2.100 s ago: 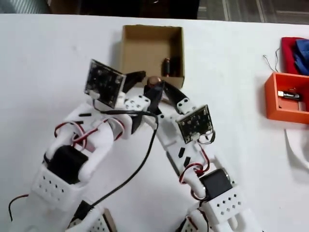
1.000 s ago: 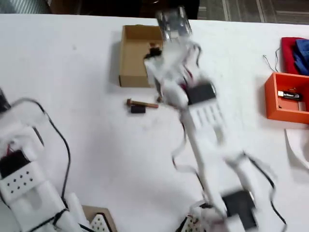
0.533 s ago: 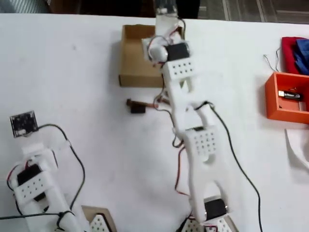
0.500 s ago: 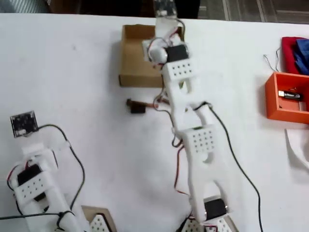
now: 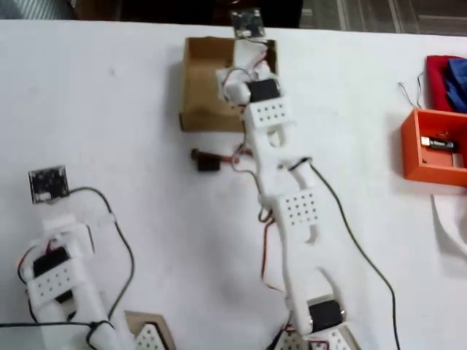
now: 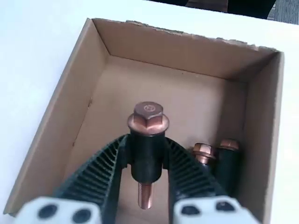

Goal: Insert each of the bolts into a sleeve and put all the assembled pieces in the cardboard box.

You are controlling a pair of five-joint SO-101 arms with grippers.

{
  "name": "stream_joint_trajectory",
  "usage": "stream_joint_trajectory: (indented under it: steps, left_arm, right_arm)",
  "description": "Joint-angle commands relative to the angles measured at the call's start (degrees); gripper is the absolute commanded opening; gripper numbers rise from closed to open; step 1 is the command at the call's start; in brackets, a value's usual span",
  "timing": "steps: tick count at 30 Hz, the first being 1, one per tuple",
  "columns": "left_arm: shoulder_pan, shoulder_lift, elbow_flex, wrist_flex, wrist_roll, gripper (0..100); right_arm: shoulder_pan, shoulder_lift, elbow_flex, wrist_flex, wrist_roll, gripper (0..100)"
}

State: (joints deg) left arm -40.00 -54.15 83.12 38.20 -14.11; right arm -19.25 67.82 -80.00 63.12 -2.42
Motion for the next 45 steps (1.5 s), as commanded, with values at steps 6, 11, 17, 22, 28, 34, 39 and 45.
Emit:
stream_joint_trajectory:
  steps: [6,11,17,22,28,34,39,45]
  left_arm:
    - [0.6,-0.6,-0.1,-1.3,-0.4,5]
    - [0.7,-0.6,-0.1,-1.4,-0.4,5]
    - [0.7,-0.4,-0.1,-2.1,-0.4,5]
    - [0.7,-0.4,-0.1,-2.1,-0.4,5]
    - [0.7,-0.4,-0.1,-2.1,-0.4,5]
    - [0.7,-0.4,-0.1,-2.1,-0.4,5]
    - [0.7,-0.4,-0.1,-2.1,-0.4,5]
    - [0.7,-0.4,-0.1,-2.1,-0.4,5]
  right_arm:
    - [2.9,-1.4,4.7,-3.6,-4.3,2.0]
    - [3.1,-1.4,6.4,-3.6,-4.2,2.0]
    - [3.2,-1.3,6.4,-3.6,-4.1,2.0]
    - [2.9,0.0,6.4,-3.5,-4.1,2.0]
    - [2.9,1.4,6.4,-3.4,-4.1,2.0]
    - [2.9,1.5,6.4,-3.4,-4.1,2.0]
    - [2.9,1.5,6.4,-2.7,-4.6,2.0]
    - [2.8,0.9,6.2,-1.7,-4.7,2.0]
